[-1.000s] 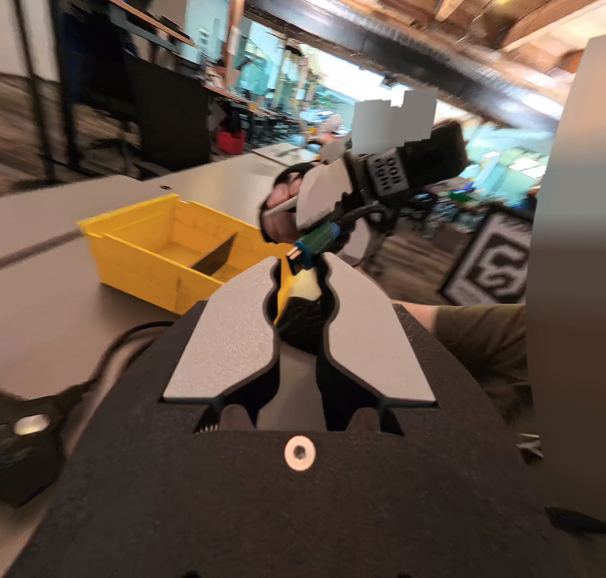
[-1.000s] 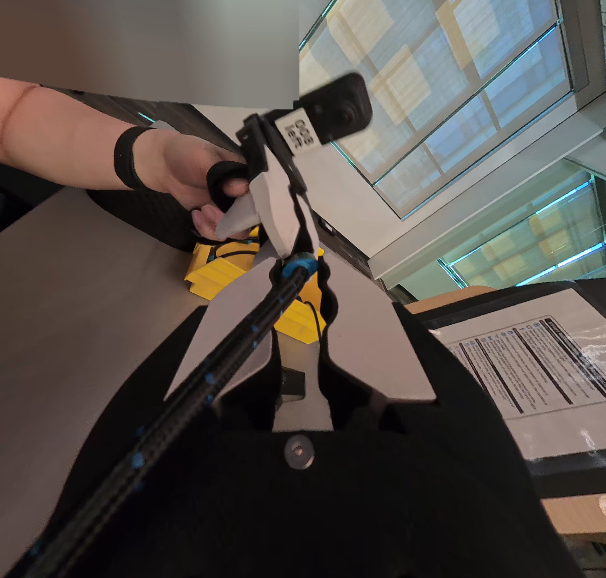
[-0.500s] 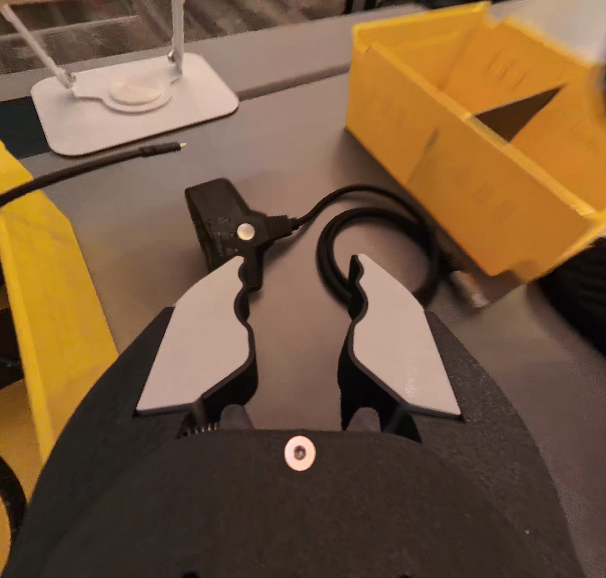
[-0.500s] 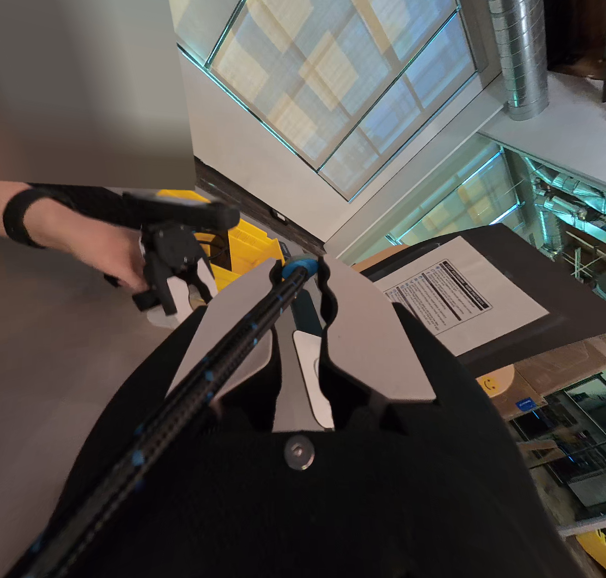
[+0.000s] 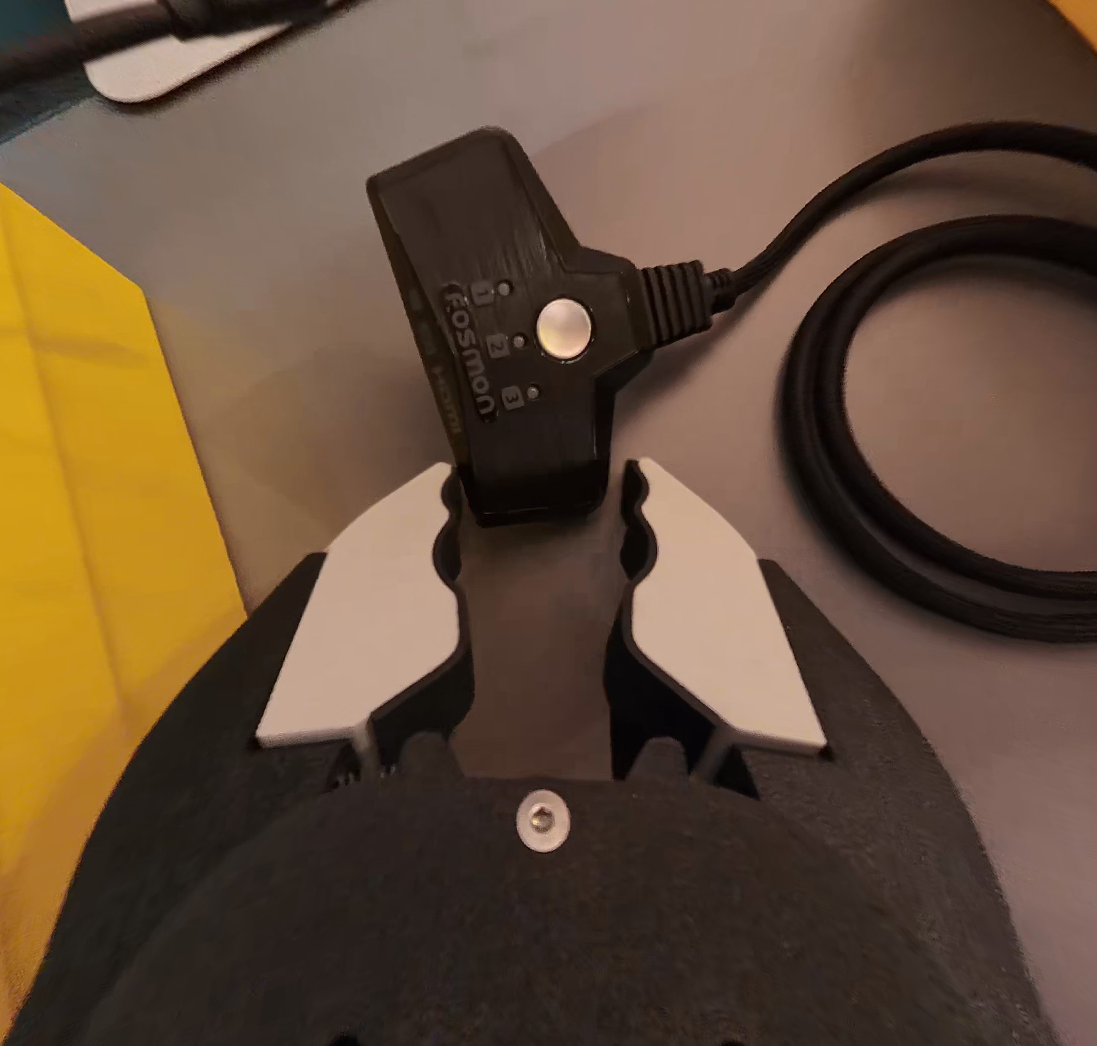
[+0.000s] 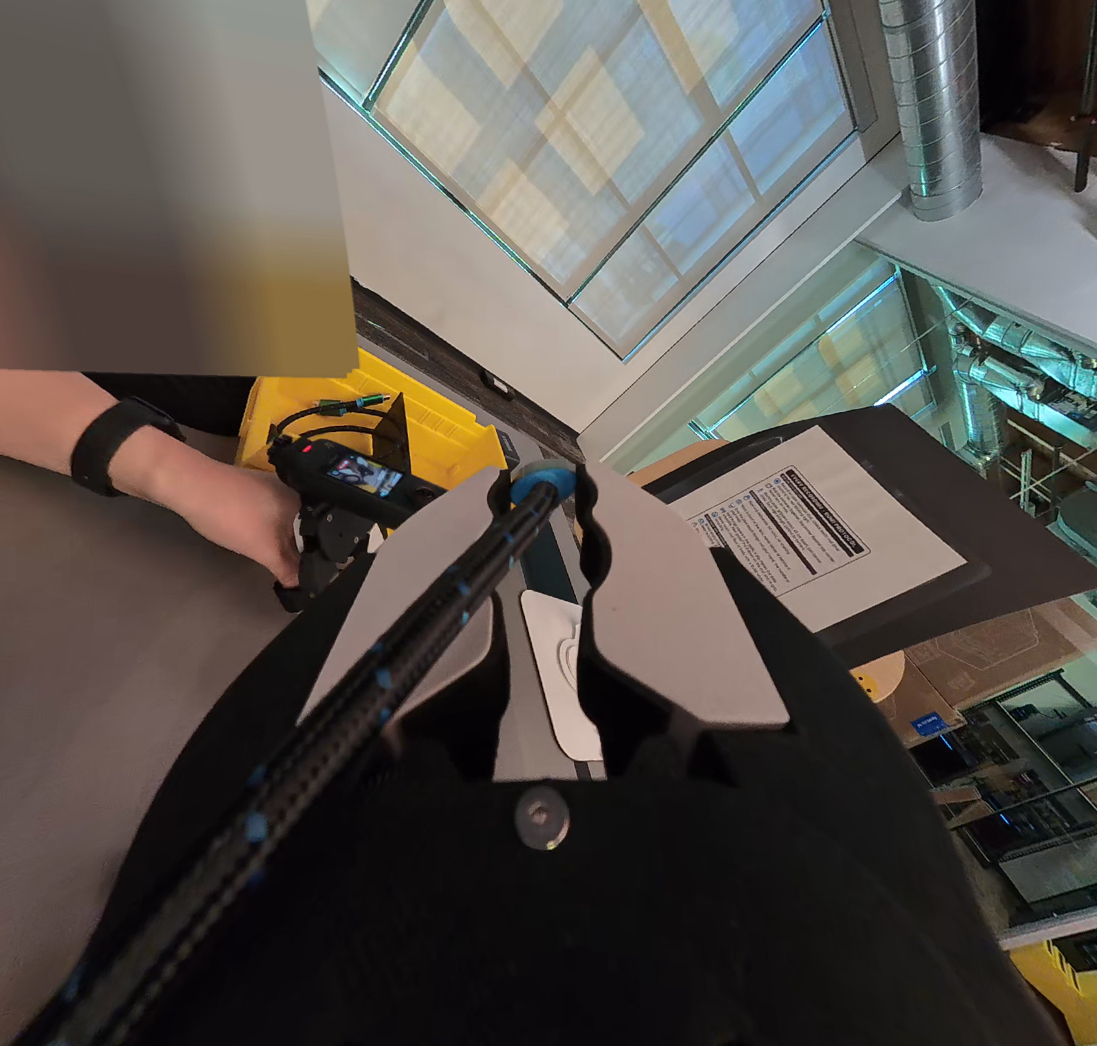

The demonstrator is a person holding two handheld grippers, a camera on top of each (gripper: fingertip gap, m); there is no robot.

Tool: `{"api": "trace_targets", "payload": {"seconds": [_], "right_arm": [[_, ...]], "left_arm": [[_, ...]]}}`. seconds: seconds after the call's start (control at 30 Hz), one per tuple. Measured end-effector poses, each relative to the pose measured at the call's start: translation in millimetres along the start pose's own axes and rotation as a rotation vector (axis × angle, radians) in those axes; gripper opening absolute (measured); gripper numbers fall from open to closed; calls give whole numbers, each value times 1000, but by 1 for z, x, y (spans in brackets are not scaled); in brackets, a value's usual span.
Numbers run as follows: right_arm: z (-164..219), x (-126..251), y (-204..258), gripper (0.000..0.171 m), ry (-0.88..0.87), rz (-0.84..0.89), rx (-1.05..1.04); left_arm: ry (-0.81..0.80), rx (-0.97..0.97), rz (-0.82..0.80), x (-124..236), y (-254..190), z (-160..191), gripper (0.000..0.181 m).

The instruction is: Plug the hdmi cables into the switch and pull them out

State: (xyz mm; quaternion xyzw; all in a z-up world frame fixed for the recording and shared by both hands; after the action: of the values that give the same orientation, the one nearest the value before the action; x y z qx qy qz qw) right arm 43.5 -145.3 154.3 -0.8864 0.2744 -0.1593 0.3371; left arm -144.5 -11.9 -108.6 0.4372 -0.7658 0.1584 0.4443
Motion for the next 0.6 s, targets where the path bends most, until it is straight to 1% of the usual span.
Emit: {"api": "trace_targets", "payload": {"seconds": [0.03, 0.2, 0.3, 0.37, 0.53, 0.6], "right_arm": [[0, 0, 0, 22, 0, -1, -3], [3, 2, -2, 22, 5, -1, -11], [3, 4, -3, 22, 6, -2, -12], [2, 5, -3, 22, 7, 1, -11], [3, 5, -3, 22, 24, 6, -4], [3, 5, -3, 22, 30, 7, 0]], "left_arm": [[-3, -2, -11, -1, 1, -1, 47], [25, -23, -31, 3, 1, 1, 47], [124, 2, -54, 16, -3, 15, 47], [158, -8, -42, 26, -11, 25, 46], [204, -95, -5, 49, -37, 50, 44], [246, -158, 33, 58, -47, 58, 38]]}}
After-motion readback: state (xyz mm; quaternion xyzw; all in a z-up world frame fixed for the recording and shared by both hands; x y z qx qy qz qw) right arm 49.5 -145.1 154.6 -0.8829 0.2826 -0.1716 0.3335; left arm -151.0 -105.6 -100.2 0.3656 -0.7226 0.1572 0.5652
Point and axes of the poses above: each gripper's, where its closed fingertips meet, x back along the fingers, z out of its underside, y = z × x across the jaws, the point moved 6 cm from there along x, back along the fingers, and after that the axes turned 10 degrees about y, right-handed, at the moved point
